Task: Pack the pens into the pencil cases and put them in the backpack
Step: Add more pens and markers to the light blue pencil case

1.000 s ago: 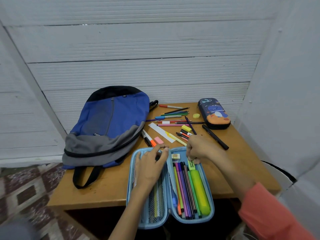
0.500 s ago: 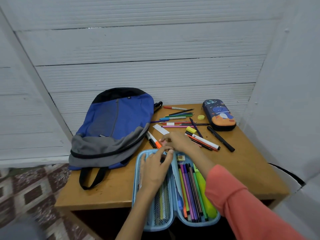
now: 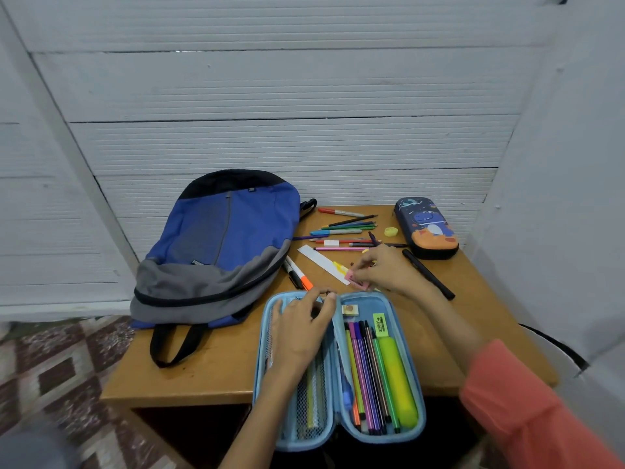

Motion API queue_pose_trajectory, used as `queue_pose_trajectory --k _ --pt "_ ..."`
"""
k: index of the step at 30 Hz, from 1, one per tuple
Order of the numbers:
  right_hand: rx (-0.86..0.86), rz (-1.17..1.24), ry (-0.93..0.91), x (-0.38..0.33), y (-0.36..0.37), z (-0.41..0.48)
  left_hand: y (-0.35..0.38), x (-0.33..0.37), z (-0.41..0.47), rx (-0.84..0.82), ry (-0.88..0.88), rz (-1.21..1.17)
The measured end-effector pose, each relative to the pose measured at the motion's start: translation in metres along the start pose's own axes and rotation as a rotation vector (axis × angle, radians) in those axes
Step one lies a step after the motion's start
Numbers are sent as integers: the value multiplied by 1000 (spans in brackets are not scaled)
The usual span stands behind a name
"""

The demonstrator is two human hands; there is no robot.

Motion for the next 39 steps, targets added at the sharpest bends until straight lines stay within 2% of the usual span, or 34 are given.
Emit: queue_pose_trajectory --k 3,5,13,17,27,33,36,39 --pt "-247 -321 -33 0 -10 -9 -1 4 -2 -8 -6 -9" --pt "-327 -399 -39 0 -9 -13 -2 4 -2 -12 -9 -14" --pt "-346 -511 -71 -3 13 -18 -5 7 -5 -30 -28 -51" --pt "-262 -477 -67 1 10 -18 -5 6 -5 -29 -24 -57" --pt "-191 -249 -25 15 10 -30 -2 6 -2 -35 -26 30" --pt "144 89 -70 31 12 -54 11 27 -11 11 31 225" --pt "287 159 -76 42 19 -61 34 41 -16 -23 96 393" --pt "346 177 -72 42 24 -67 50 48 -21 45 140 544"
Point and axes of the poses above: each hand's wrist, its own z-axis towards the middle knuckle, its own y-axis out of the palm, x = y × z, the point moved 2 cm from there along z, towards the middle knuckle, and after that the axes turned 14 degrees about -y, right-handed, at the moved point
